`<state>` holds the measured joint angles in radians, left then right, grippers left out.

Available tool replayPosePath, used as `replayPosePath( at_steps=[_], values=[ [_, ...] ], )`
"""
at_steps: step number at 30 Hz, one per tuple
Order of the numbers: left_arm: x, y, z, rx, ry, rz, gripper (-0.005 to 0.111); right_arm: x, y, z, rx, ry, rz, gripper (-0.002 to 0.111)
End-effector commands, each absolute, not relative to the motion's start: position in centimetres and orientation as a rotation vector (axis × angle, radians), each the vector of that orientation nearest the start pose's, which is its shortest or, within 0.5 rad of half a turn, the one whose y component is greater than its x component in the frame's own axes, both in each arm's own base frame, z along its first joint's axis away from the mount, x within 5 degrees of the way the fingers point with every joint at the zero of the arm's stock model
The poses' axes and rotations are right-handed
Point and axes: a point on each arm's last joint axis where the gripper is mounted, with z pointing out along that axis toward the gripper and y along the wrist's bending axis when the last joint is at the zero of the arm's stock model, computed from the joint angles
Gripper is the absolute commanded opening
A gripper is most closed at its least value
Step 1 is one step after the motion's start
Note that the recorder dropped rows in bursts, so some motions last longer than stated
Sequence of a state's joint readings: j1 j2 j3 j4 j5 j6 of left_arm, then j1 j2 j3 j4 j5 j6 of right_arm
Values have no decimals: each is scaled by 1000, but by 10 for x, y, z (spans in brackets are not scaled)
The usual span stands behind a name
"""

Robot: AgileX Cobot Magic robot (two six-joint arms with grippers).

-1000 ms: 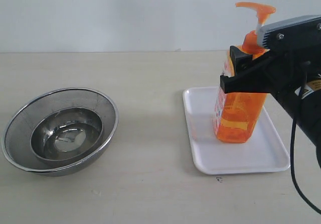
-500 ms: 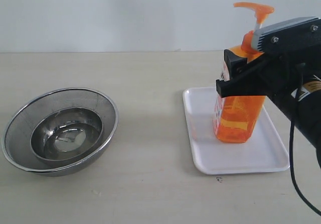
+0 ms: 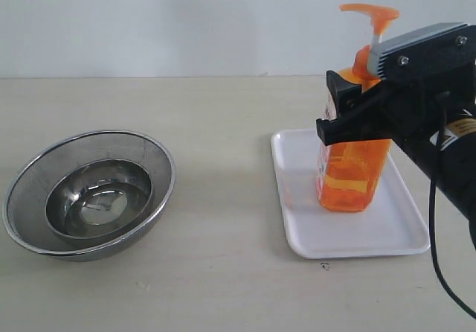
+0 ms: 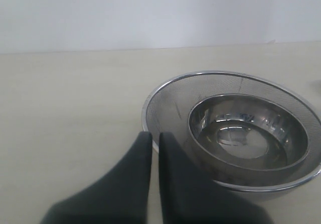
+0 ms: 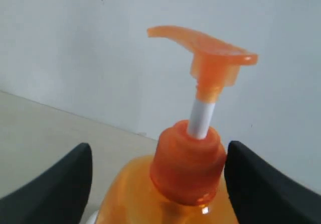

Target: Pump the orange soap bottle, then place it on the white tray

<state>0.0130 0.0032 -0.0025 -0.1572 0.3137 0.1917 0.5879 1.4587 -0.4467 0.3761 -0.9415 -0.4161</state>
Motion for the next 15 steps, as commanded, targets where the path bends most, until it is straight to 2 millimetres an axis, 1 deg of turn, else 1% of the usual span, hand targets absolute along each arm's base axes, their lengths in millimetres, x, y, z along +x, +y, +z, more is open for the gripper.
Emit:
replayPosePath(
  at_steps=[1,7,11,15],
  values=[
    [54,-4,185,57,1793,-4,5,231,121,223,-373,1505,63,64],
    [54,-4,185,57,1793,-4,5,230,117,227,-323,1519,60,64],
    [54,-4,185,57,1793,-4,5,223,112,241,-285,1517,96,64],
    [54,-4,185,57,1793,-4,5,215,110,251,-292,1539,139,64]
  ],
)
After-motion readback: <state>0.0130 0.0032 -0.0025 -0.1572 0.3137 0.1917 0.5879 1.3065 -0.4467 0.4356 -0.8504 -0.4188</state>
